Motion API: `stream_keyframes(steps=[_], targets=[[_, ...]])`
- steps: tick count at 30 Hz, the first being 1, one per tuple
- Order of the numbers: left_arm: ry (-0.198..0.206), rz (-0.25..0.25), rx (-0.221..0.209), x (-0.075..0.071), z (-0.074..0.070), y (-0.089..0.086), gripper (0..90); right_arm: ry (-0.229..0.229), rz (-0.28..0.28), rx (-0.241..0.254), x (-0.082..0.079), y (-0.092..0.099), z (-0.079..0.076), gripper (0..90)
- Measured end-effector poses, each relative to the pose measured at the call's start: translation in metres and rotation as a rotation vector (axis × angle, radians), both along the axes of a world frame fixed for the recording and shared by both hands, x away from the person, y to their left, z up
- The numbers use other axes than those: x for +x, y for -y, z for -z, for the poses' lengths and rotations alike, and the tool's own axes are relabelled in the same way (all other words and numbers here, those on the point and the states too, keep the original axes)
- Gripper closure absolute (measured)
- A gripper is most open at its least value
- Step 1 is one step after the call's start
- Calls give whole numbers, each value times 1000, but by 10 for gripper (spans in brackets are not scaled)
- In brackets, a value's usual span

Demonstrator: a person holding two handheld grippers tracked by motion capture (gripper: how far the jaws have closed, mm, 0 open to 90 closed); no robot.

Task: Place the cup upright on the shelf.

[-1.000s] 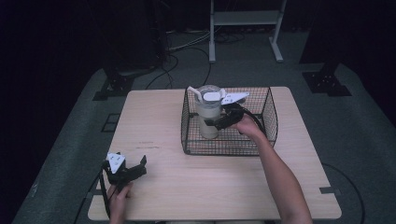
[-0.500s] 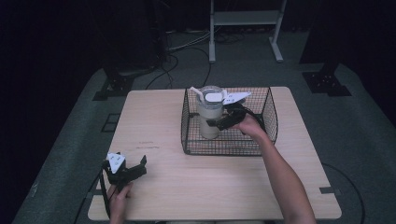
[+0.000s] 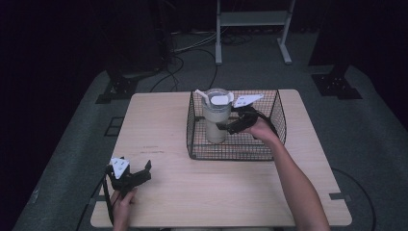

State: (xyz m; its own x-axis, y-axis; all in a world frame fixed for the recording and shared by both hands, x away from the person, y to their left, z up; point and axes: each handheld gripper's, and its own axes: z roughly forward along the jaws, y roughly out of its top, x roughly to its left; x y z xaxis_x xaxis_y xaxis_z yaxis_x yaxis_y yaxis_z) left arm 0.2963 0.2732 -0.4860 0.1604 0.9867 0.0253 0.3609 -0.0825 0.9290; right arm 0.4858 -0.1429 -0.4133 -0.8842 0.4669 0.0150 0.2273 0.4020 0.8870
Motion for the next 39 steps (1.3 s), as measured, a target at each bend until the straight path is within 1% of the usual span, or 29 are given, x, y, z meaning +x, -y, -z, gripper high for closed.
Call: stream_keyframes(steps=[2, 8, 12, 14, 18, 23, 30, 33, 35, 37, 39], targets=[[-3, 1, 2, 0, 0, 0, 0, -7, 8, 6, -2, 3, -2, 81], [-4, 0, 2, 0, 0, 0, 0, -11, 21, -9, -7, 10, -9, 82], [0, 2, 5, 0, 0, 0, 0, -19, 27, -1, -11, 13, -15, 82], [-3, 1, 6, 0, 0, 0, 0, -11, 23, -9, -14, 14, -18, 82], [-1, 0, 6, 0, 0, 0, 0, -16, 32, -27, -18, 17, -22, 83], [-3, 0, 5, 0, 0, 0, 0, -32, 43, -28, -23, 23, -27, 83], [-1, 5, 9, -1, 0, 1, 0, -32, 56, -27, -32, 34, -32, 83], [-3, 3, 8, 0, 0, 1, 0, -29, 62, -19, -36, 38, -36, 83], [-4, 3, 9, -1, 0, 1, 0, -19, 64, -27, -38, 42, -38, 83], [-3, 1, 7, 0, 0, 0, 0, -10, 81, -41, -40, 45, -41, 83], [-5, 1, 6, 0, 0, 0, 0, -9, 86, -37, -42, 48, -43, 83]])
